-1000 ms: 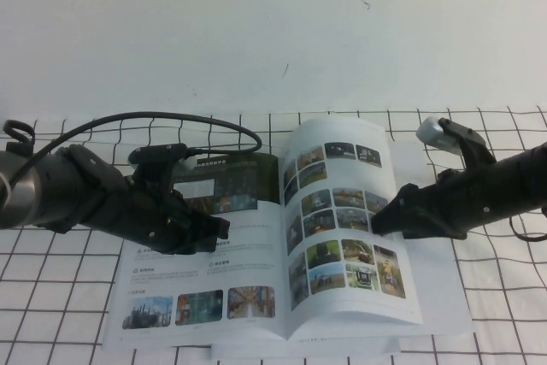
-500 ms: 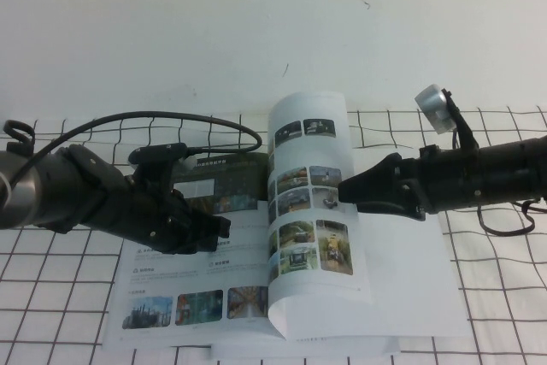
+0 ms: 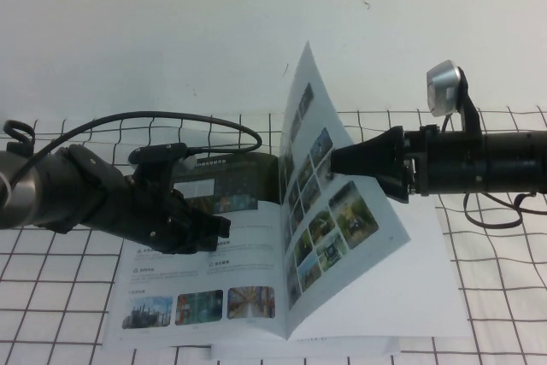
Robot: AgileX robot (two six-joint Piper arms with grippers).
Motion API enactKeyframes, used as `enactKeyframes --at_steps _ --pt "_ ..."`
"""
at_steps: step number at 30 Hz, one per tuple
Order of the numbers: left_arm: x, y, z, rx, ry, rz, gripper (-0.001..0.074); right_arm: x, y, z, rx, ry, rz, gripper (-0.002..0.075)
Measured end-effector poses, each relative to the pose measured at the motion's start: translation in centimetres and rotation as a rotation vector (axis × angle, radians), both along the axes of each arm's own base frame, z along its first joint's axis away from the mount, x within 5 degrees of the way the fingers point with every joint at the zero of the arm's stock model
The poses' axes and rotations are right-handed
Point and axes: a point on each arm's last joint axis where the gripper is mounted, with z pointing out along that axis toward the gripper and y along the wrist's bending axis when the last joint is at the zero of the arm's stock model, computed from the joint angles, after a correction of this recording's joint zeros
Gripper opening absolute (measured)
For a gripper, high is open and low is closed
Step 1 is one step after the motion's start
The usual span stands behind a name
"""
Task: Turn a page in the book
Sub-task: Open the closed book
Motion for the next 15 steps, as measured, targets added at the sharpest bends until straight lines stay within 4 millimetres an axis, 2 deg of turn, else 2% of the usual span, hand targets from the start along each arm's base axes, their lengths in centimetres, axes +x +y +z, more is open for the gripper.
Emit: enactKeyframes --at_steps 9,12,15 --pt "0.0 0.0 0.1 0.001 -0.008 -0.001 -0.0003 0.1 0.0 0.1 0.009 -0.003 -0.006 0.0503" --pt "-0.1 0.1 1.5 0.0 -0.048 -0.007 -0.0003 0.1 0.0 0.1 0.009 -0.001 -0.007 0.0503" --pt "-0.5 0.2 4.3 0.0 -0.135 -0.021 -0.0003 0.1 0.0 0.1 0.01 0.001 -0.007 0.0503"
